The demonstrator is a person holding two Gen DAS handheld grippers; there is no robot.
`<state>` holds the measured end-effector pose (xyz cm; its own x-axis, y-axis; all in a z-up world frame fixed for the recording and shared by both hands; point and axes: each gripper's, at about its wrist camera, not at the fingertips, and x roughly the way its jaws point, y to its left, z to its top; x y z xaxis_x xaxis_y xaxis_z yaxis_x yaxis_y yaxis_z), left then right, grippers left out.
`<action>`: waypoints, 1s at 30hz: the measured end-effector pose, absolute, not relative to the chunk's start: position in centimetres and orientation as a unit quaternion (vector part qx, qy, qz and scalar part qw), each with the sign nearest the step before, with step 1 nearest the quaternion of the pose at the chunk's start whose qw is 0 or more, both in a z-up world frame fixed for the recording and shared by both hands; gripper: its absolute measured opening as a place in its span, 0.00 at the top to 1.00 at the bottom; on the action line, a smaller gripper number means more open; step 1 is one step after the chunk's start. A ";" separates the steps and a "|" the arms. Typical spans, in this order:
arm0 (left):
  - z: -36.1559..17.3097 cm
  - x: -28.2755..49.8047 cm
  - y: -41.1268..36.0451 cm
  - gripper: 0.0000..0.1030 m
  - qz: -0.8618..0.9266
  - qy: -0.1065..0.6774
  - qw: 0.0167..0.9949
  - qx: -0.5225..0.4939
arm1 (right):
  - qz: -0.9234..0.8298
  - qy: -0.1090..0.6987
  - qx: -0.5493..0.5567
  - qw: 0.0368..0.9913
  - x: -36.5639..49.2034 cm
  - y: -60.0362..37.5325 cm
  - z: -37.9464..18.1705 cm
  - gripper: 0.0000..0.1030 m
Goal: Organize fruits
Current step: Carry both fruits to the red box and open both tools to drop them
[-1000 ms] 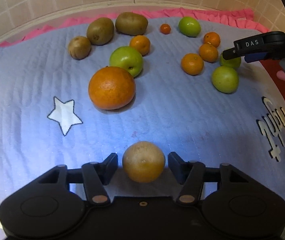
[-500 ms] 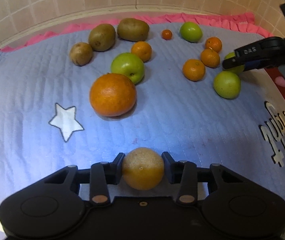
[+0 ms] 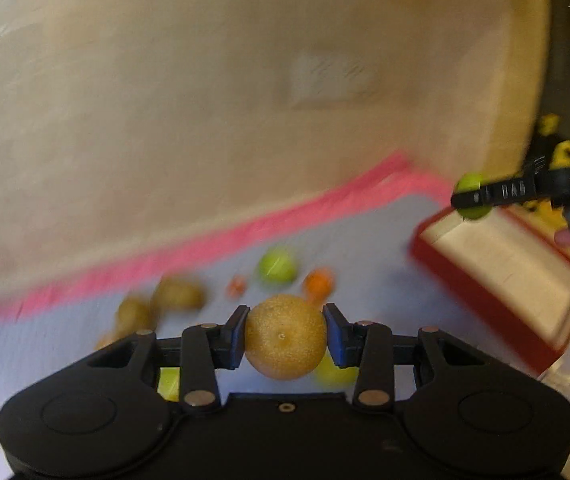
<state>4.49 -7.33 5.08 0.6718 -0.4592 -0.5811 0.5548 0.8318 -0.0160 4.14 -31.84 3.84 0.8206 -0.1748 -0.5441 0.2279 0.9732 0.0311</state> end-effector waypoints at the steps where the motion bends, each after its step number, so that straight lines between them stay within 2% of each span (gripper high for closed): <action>1: 5.9 4.6 -8.6 0.55 -0.293 0.282 0.910 0.084 | -0.122 0.269 0.051 0.954 3.1 -33.0 4.7 0.53; 5: 8.9 6.6 -14.8 0.55 -0.355 0.240 0.900 0.084 | -0.199 0.238 0.063 0.948 -0.9 -37.6 6.8 0.53; 9: 9.2 9.4 -22.6 0.55 -0.411 0.270 0.867 0.082 | -0.249 0.247 0.104 0.931 -3.6 -42.5 5.8 0.53; 18: 1.2 11.8 -38.4 0.54 -0.482 0.370 0.783 0.129 | -0.246 0.332 0.192 0.890 -4.5 -49.8 -2.0 0.53; 24: -4.6 14.1 -43.3 0.55 -0.465 0.430 0.757 0.158 | -0.242 0.379 0.202 0.870 -2.5 -51.1 -5.9 0.53; 30: -7.2 15.3 -44.2 0.54 -0.460 0.446 0.748 0.173 | -0.256 0.404 0.205 0.854 -1.8 -51.5 -7.7 0.53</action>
<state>15.29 -44.19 -7.24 0.1798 -0.5334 -0.8265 0.8421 0.5178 -0.1510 -1.76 -51.53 -7.69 0.5421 -0.2717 -0.7952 0.6034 0.7844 0.1433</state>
